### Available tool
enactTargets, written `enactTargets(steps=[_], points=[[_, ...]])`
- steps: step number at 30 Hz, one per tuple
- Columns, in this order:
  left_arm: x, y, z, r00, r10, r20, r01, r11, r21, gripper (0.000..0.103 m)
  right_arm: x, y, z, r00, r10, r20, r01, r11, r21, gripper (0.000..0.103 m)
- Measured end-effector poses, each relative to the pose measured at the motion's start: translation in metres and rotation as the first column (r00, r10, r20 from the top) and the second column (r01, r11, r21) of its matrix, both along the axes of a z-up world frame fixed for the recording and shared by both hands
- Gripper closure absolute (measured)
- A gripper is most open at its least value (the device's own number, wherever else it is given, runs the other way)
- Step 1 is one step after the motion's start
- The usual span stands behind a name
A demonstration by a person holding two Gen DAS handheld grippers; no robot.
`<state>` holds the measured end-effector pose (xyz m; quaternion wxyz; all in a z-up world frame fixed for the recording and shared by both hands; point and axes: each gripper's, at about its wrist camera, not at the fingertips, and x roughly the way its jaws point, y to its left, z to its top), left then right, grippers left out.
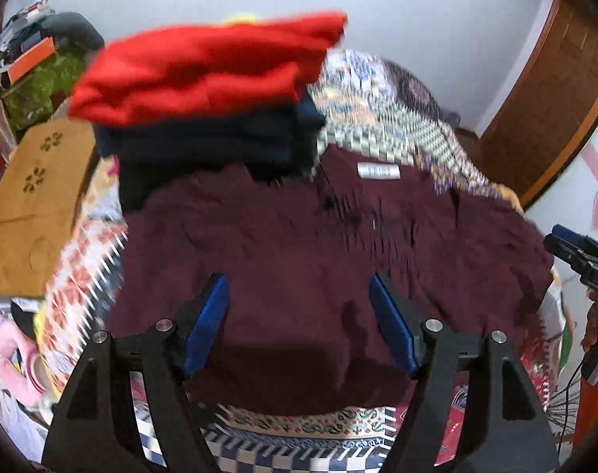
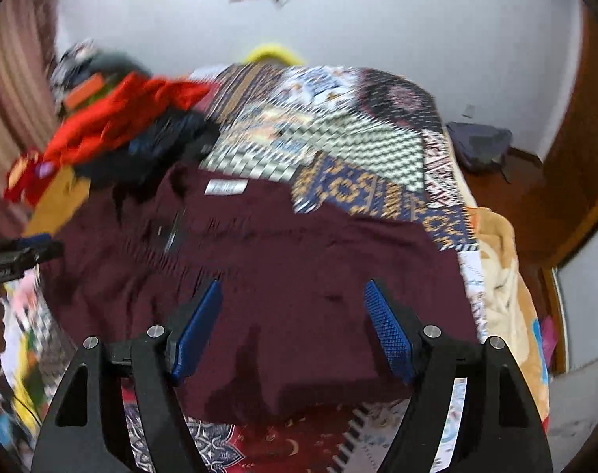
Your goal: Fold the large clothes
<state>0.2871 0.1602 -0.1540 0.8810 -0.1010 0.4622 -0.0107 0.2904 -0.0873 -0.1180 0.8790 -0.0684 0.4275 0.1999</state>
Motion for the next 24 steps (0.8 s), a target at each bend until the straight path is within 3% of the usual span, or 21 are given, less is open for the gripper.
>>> enactTargets(steps=[3, 8, 17, 21, 24], points=[[-0.007, -0.010, -0.023, 0.999, 0.004, -0.038, -0.005, 1.000, -0.024, 0.030, -0.005, 0.006, -0.023, 0.999, 0.024, -0.049, -0.026, 0.999, -0.047, 0.031], [-0.017, -0.020, -0.050, 0.997, 0.000, -0.076, 0.003, 0.999, 0.043, 0.030, -0.010, 0.007, -0.054, 0.994, 0.033, -0.109, -0.046, 0.991, -0.123, 0.031], [-0.038, -0.020, -0.039, 0.999, 0.007, -0.051, -0.003, 0.997, 0.078, 0.030, -0.027, 0.020, -0.046, 0.997, 0.051, -0.052, -0.060, 0.979, -0.193, 0.026], [-0.054, -0.001, -0.022, 0.995, 0.097, -0.007, -0.096, 0.993, 0.064, 0.030, -0.026, 0.024, -0.031, 0.998, 0.042, -0.037, -0.047, 0.986, -0.161, 0.026], [-0.067, 0.024, -0.016, 0.979, 0.206, 0.009, -0.206, 0.978, 0.030, 0.019, -0.026, 0.028, -0.018, 0.999, 0.034, -0.019, -0.036, 0.992, -0.122, 0.026]])
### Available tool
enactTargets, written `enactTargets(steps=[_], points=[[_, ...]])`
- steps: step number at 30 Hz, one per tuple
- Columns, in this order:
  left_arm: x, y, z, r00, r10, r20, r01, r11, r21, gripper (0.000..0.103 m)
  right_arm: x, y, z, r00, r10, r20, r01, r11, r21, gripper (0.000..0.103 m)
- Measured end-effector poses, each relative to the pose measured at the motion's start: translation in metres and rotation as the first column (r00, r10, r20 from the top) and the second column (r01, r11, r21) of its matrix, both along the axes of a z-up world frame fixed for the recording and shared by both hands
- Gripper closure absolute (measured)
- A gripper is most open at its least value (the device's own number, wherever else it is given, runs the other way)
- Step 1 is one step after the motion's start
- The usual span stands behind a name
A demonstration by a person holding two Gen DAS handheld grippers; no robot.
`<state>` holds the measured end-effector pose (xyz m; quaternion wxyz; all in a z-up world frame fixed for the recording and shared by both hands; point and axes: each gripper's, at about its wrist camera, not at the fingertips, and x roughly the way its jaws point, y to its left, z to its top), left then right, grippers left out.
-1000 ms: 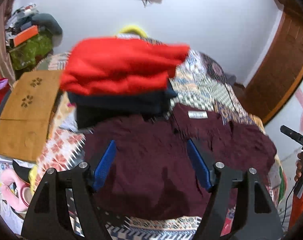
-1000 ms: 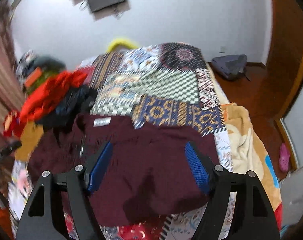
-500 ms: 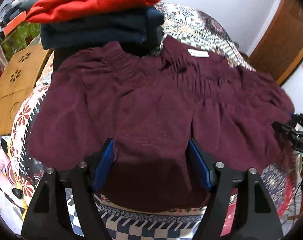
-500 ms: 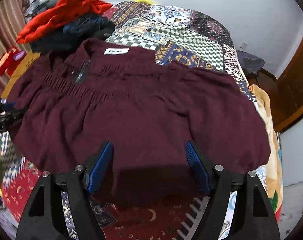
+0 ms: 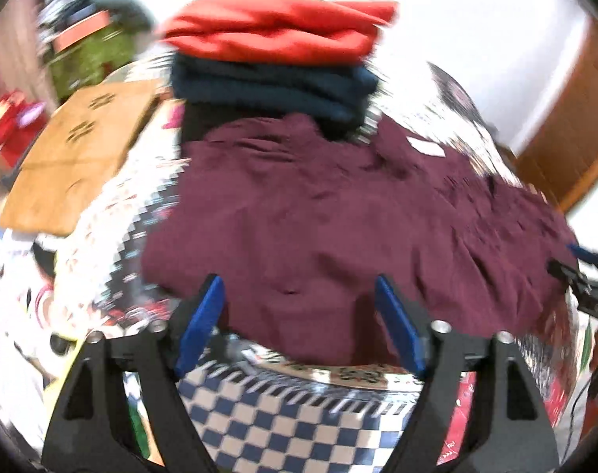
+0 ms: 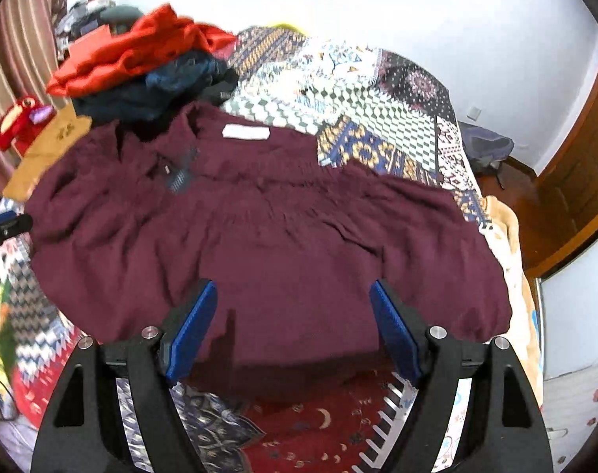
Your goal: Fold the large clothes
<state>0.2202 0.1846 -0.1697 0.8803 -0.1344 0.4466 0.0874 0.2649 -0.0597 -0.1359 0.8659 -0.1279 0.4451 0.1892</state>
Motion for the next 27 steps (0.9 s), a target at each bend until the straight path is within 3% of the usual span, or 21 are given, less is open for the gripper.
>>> enactTargets(steps=[2, 6, 10, 15, 23, 25, 27], points=[[-0.010, 0.019, 0.000, 0.998, 0.064, 0.021, -0.063, 0.997, -0.045, 0.012, 0.000, 0.005, 0.008, 1.000, 0.016, -0.002, -0.016, 0.998, 0.053, 0.026], [-0.028, 0.049, -0.017, 0.987, 0.161, 0.006, -0.157, 0.968, -0.198, 0.012, -0.003, 0.021, 0.011, 0.999, 0.053, -0.011, -0.051, 0.993, 0.110, 0.026], [-0.037, 0.056, -0.037, 0.983, 0.185, -0.010, -0.174, 0.908, -0.380, 0.012, -0.009, 0.043, 0.000, 0.993, 0.113, -0.023, -0.111, 0.990, 0.092, 0.026], [-0.027, 0.058, -0.059, 0.985, 0.172, -0.022, -0.154, 0.810, -0.566, 0.012, -0.016, 0.061, -0.023, 0.983, 0.163, -0.087, -0.158, 0.986, 0.062, 0.026], [0.009, 0.069, -0.089, 0.971, 0.234, -0.049, -0.203, 0.699, -0.685, 0.012, -0.022, 0.068, -0.051, 0.967, 0.191, -0.166, -0.189, 0.982, 0.029, 0.026], [0.019, 0.069, -0.092, 0.969, 0.244, -0.042, -0.203, 0.689, -0.696, 0.012, -0.021, 0.068, -0.051, 0.967, 0.192, -0.166, -0.189, 0.981, 0.034, 0.026], [0.030, 0.067, -0.092, 0.967, 0.253, -0.039, -0.210, 0.697, -0.686, 0.012, -0.021, 0.068, -0.051, 0.967, 0.191, -0.167, -0.187, 0.982, 0.038, 0.026]])
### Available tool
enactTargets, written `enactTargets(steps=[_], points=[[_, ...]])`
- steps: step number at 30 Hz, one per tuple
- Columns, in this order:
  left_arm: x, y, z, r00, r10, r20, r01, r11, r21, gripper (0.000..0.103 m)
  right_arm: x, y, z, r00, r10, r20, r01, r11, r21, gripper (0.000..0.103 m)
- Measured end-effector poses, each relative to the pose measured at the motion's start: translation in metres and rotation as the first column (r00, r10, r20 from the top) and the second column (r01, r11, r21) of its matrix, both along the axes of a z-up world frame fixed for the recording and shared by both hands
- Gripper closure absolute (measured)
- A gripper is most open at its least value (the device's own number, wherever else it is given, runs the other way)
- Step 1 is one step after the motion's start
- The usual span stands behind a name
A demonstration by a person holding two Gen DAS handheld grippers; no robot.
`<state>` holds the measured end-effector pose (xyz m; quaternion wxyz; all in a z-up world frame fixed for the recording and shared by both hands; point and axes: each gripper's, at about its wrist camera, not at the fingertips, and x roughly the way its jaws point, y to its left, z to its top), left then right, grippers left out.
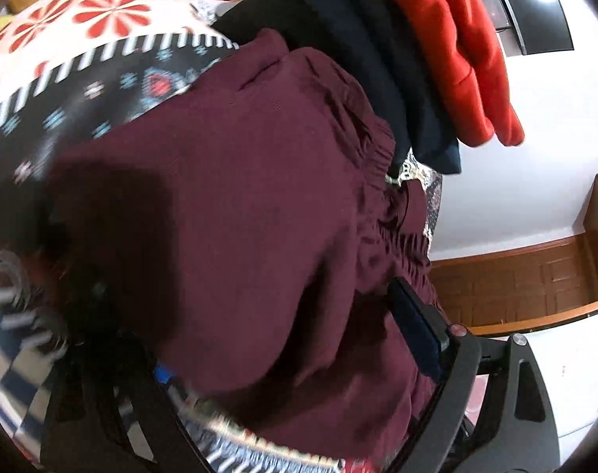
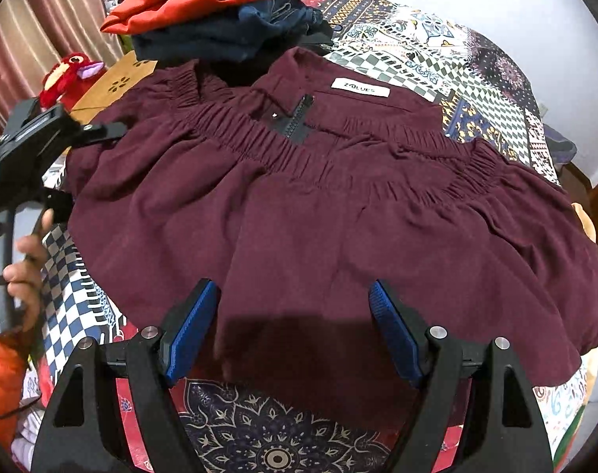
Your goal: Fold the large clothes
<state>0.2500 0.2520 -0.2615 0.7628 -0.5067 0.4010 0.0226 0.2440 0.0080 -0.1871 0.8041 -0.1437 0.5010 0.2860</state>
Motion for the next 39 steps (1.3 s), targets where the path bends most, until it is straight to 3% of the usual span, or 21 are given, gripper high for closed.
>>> enactTargets(steps=[3, 4, 5, 6, 8, 11, 17, 21, 25, 32, 39], points=[[0.013, -0.005, 0.002, 1.000, 0.020, -0.017, -0.020, 0.999, 0.043, 0.013, 0.002, -0.001, 0.001, 1.000, -0.007, -0.006, 0.007, 1.000, 0.007, 0.026], [0.017, -0.007, 0.004, 0.999, 0.031, -0.026, -0.029, 0.997, 0.073, 0.020, 0.002, -0.001, 0.001, 1.000, -0.010, -0.007, 0.010, 1.000, 0.007, 0.026], [0.019, -0.008, 0.006, 0.998, 0.040, -0.041, -0.035, 0.993, 0.110, 0.036, 0.003, -0.001, 0.002, 1.000, -0.015, -0.006, 0.015, 1.000, 0.005, 0.026], [0.021, -0.010, 0.008, 0.997, 0.045, -0.062, -0.035, 0.987, 0.158, 0.041, 0.002, -0.001, 0.003, 1.000, -0.019, -0.005, 0.019, 1.000, 0.002, 0.026], [0.019, -0.013, 0.013, 0.997, 0.055, -0.060, -0.042, 0.981, 0.192, 0.062, 0.003, -0.002, 0.006, 1.000, -0.030, 0.000, 0.030, 1.000, -0.004, 0.026], [0.009, -0.014, 0.027, 0.998, 0.062, -0.021, -0.056, 0.978, 0.203, 0.076, 0.005, -0.003, 0.013, 0.999, -0.045, 0.006, 0.045, 0.999, -0.006, 0.026], [-0.030, -0.015, 0.074, 0.995, 0.044, 0.088, -0.062, 0.975, 0.213, 0.079, 0.007, 0.001, 0.040, 0.996, -0.069, 0.053, 0.068, 0.997, 0.022, 0.026], [-0.066, -0.007, 0.111, 0.988, 0.053, 0.147, -0.094, 0.954, 0.283, 0.079, 0.006, 0.021, 0.049, 0.998, -0.055, 0.045, 0.051, 0.996, 0.067, 0.026], [-0.093, 0.003, 0.139, 0.978, 0.079, 0.194, -0.144, 0.926, 0.350, 0.079, 0.002, 0.057, 0.044, 1.000, 0.013, -0.016, -0.011, 0.994, 0.109, 0.026], [-0.111, 0.006, 0.174, 0.970, 0.096, 0.223, -0.189, 0.876, 0.445, 0.079, -0.012, 0.119, -0.002, 0.969, 0.154, -0.195, -0.132, 0.984, 0.121, 0.026], [-0.096, -0.021, 0.200, 0.969, 0.048, 0.241, -0.167, 0.847, 0.505, 0.079, 0.010, 0.093, -0.003, 0.949, 0.118, -0.292, -0.058, 0.977, 0.206, 0.025]])
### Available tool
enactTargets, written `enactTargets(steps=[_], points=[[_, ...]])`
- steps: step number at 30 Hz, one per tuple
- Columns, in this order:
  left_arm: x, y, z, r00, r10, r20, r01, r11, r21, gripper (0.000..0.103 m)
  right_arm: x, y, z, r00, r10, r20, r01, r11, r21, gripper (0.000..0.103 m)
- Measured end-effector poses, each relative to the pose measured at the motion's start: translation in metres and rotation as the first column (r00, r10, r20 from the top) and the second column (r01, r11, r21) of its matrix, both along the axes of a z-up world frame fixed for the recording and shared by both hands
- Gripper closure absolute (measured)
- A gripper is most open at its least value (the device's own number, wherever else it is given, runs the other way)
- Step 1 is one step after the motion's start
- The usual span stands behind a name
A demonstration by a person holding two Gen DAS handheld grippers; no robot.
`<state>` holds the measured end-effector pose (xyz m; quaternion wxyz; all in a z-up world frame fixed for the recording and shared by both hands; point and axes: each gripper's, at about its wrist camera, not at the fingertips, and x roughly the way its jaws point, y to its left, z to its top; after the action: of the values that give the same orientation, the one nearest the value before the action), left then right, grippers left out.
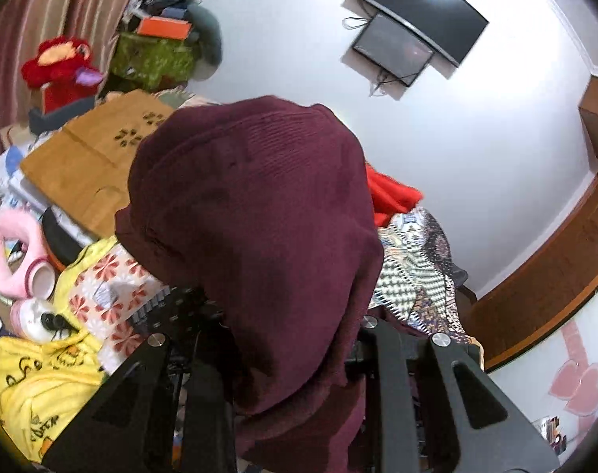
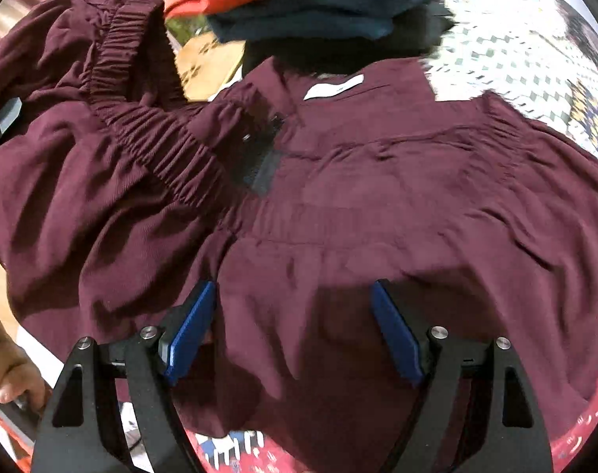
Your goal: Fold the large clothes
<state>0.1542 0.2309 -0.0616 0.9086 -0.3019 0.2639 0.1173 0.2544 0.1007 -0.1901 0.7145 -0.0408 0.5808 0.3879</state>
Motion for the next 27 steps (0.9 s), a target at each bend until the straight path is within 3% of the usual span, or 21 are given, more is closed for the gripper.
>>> enactTargets(steps=[7, 13, 18, 22, 25, 27], points=[[0.055, -0.077, 0.025, 0.993, -0.113, 0.030, 0.109, 0.988, 0.109, 0.079, 0.016, -0.091, 0.043, 0.979, -0.166, 0.118, 0.157, 0.984, 0.083, 0.025], [0.121, -0.169, 0.012, 0.964, -0.264, -0.036, 0.266, 0.953, 0.144, 0.079, 0.021, -0.188, 0.075, 0.901, -0.361, 0.242, 0.348, 0.933, 0.094, 0.025], [0.171, -0.248, -0.042, 0.894, -0.390, -0.219, 0.429, 0.888, 0.168, 0.076, 0.026, -0.243, 0.078, 0.845, -0.465, 0.263, 0.461, 0.884, 0.081, 0.025], [0.174, -0.289, -0.090, 0.794, -0.457, -0.402, 0.574, 0.782, 0.243, 0.065, 0.023, -0.269, 0.081, 0.819, -0.505, 0.271, 0.503, 0.860, 0.082, 0.025], [0.159, -0.297, -0.092, 0.768, -0.479, -0.425, 0.617, 0.732, 0.290, 0.054, 0.020, -0.273, 0.089, 0.809, -0.515, 0.285, 0.513, 0.854, 0.086, 0.025], [0.150, -0.295, -0.085, 0.749, -0.513, -0.419, 0.642, 0.718, 0.269, 0.047, 0.018, -0.275, 0.091, 0.802, -0.515, 0.302, 0.514, 0.853, 0.090, 0.025]])
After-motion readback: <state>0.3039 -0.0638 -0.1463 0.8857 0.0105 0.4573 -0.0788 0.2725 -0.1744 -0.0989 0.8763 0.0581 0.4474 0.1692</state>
